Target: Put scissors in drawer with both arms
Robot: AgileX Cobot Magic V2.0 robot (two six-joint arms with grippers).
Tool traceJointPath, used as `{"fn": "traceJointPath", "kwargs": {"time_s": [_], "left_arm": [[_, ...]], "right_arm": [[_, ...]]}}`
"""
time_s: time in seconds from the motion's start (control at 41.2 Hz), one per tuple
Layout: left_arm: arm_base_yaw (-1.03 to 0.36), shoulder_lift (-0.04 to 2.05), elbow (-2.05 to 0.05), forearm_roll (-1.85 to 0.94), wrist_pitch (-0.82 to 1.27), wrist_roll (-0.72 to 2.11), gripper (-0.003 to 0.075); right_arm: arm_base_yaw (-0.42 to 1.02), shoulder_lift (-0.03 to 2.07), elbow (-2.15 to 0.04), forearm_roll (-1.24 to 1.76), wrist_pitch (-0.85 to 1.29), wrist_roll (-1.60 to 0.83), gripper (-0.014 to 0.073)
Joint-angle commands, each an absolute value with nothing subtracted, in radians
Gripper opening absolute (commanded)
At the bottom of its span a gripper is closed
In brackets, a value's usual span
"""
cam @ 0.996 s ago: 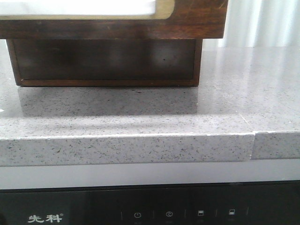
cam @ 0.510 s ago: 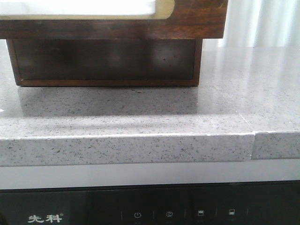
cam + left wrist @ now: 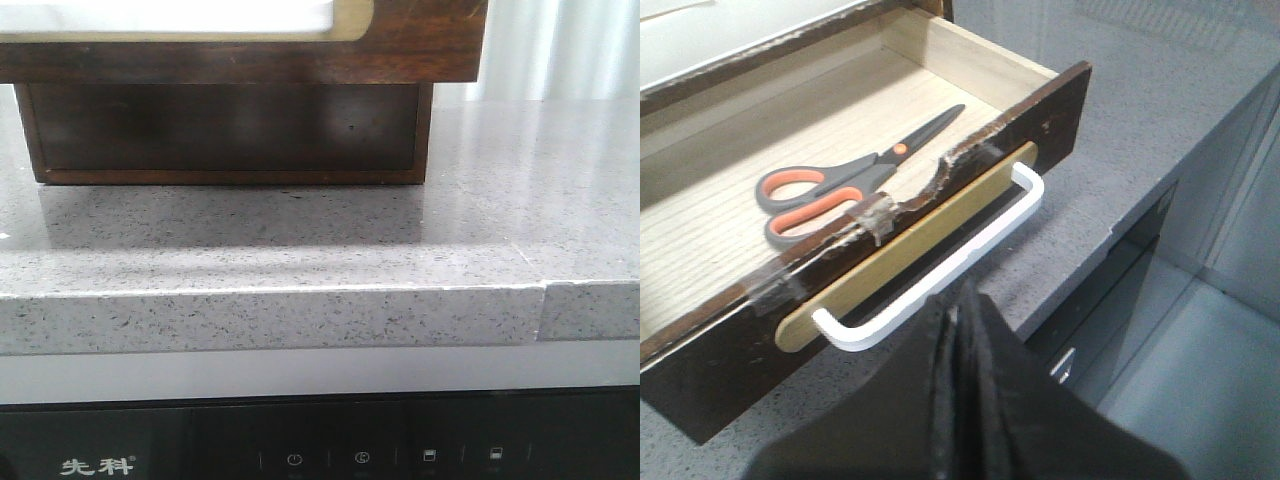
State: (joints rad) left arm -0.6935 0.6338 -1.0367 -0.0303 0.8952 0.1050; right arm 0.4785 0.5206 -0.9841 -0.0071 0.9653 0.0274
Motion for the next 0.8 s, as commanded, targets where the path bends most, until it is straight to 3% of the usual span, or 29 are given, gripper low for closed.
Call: {"fn": "traceJointPath", "kwargs": {"time_s": [0.0, 0.34, 0.777], "left_arm": [[-0.627, 0.612, -1.059, -0.042, 0.813, 0.095, -0.002], [-0.268, 0.421, -0.808, -0.031, 0.691, 0.095, -0.002], [-0.014, 0.096, -0.28, -0.108, 0.26, 0.095, -0.002]], "right_arm": [[0.472, 0.528, -1.006, -0.013, 0.9, 0.028, -0.0068], [0.472, 0.528, -1.006, -0.013, 0.9, 0.028, -0.0068], [0.472, 0.528, -1.006, -0.013, 0.9, 0.028, -0.0068]]}}
